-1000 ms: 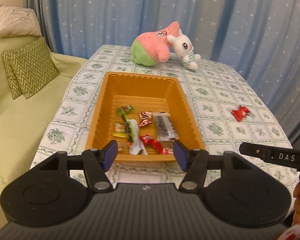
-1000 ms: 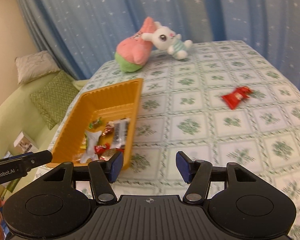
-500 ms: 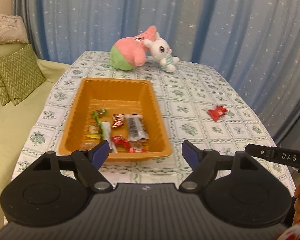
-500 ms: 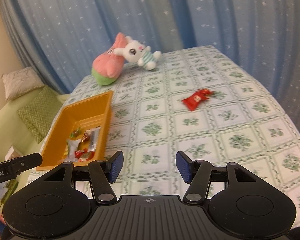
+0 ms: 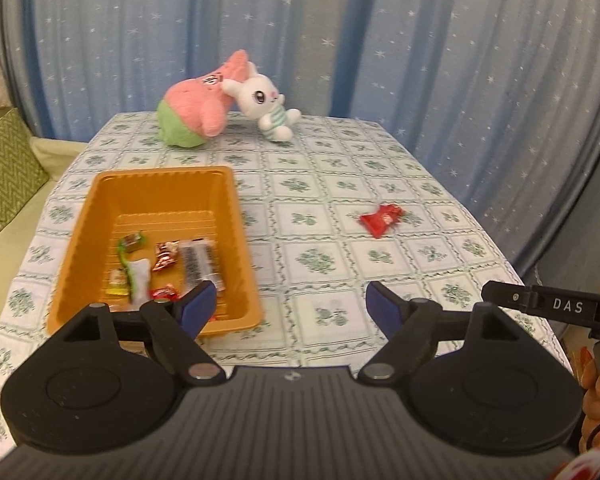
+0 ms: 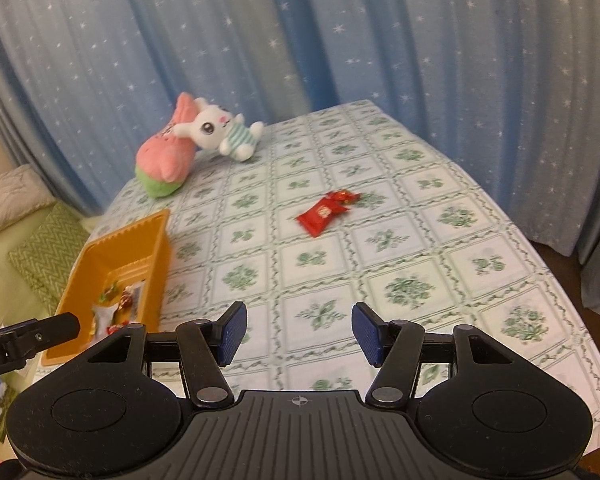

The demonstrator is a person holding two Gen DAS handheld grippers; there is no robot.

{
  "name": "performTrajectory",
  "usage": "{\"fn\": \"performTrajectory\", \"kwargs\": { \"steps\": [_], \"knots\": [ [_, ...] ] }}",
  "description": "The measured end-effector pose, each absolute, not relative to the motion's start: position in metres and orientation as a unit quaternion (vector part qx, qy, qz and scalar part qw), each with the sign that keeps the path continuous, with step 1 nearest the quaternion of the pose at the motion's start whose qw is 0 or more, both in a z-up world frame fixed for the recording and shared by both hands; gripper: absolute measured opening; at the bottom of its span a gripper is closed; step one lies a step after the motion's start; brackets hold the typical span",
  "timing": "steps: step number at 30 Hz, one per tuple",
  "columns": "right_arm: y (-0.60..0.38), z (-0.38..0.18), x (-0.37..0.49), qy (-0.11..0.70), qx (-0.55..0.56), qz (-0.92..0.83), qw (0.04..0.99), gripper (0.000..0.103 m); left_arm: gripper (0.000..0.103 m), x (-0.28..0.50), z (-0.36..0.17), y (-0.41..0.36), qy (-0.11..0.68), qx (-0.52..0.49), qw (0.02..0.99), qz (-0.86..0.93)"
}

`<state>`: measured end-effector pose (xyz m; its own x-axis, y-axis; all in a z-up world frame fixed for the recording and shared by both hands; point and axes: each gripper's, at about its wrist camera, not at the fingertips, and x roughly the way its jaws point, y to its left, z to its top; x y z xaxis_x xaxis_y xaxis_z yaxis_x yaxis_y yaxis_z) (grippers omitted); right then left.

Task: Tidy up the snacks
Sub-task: 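Move both open tools away from the tray toward the red candy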

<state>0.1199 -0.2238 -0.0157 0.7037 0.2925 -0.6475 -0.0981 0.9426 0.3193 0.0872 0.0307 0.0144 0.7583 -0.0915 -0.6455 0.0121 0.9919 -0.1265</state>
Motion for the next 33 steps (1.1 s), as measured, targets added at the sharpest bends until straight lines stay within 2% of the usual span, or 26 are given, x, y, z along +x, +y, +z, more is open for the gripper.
{"fn": "performTrajectory", "kwargs": {
  "steps": [33],
  "knots": [
    [-0.276,-0.048,0.193,0.375,0.123,0.06,0.917,0.058,0.081,0.19,-0.023,-0.045,0.369,-0.019,0.923,-0.103]
  ]
}}
